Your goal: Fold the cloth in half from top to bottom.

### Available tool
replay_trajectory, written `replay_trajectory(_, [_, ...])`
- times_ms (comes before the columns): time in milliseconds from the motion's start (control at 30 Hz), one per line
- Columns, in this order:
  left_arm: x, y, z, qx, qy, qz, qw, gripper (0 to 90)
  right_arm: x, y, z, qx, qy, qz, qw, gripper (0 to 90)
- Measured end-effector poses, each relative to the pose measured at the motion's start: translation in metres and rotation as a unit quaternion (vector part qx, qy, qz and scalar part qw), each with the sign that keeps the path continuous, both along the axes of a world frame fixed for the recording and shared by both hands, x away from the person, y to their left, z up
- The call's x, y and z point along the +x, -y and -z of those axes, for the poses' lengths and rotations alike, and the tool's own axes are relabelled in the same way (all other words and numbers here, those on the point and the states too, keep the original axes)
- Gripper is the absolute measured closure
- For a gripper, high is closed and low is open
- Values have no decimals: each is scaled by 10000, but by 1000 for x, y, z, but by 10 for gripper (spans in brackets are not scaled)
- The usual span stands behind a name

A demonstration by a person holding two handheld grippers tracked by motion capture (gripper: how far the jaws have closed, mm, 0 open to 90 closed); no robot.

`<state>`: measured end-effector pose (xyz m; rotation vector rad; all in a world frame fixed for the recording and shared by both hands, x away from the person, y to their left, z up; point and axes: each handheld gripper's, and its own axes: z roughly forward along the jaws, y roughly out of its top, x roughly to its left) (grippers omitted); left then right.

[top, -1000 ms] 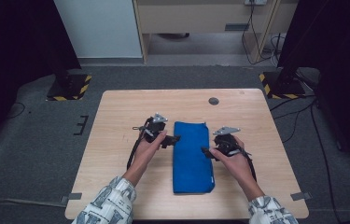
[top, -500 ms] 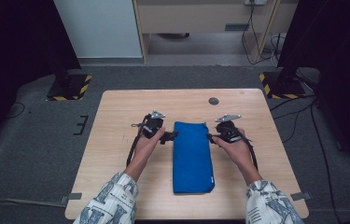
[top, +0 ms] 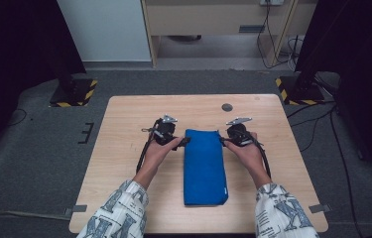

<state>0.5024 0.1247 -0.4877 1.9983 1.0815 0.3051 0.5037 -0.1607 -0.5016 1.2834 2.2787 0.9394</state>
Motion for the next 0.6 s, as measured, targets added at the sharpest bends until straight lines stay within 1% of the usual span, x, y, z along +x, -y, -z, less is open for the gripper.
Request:
replay_trajectory(33, [1, -1, 1, -13, 19, -34, 10000, 148, 2, 0, 0, 19, -14, 7, 10000, 506])
replay_trajectory(133, [4, -4, 4, -92, -31, -103, 9999, 154, 7, 0, -1, 105, -103, 35, 9999, 462])
replay_trajectory(200, [6, -4, 6, -185, -49, -140, 9997, 155, 10, -1, -1, 144, -197, 115, 9996, 390])
replay_trajectory(233, [7, -4, 7, -199, -48, -149, 9997, 158, 12, 0, -1, 165, -215, 126, 9996, 373])
replay_trajectory(300, [8, -2, 9, -144, -11, -164, 9998, 170, 14, 0, 0, 197, -200, 146, 9995, 338])
replay_trajectory(400, [11, 1, 11, -12, -27, -110, 9999, 174, 17, 0, 0, 165, -238, 151, 9995, 289])
replay_trajectory(433, [12, 2, 11, 2, -45, -103, 9999, 174, 18, 1, 1, 146, -242, 146, 9995, 267])
replay_trajectory(467, [13, 4, 11, -28, -61, -99, 9999, 174, 19, 1, 0, 155, -247, 131, 9995, 255])
replay_trajectory(500, [13, 4, 10, -50, -58, -88, 9999, 174, 20, 1, -1, 165, -241, 121, 9995, 245])
replay_trajectory(533, [14, 6, 10, -35, -37, -42, 10000, 174, 21, 1, -1, 188, -228, 115, 9995, 240])
replay_trajectory(600, [16, 8, 11, 24, -45, -27, 10000, 173, 22, 2, -3, 220, -189, 130, 9995, 252])
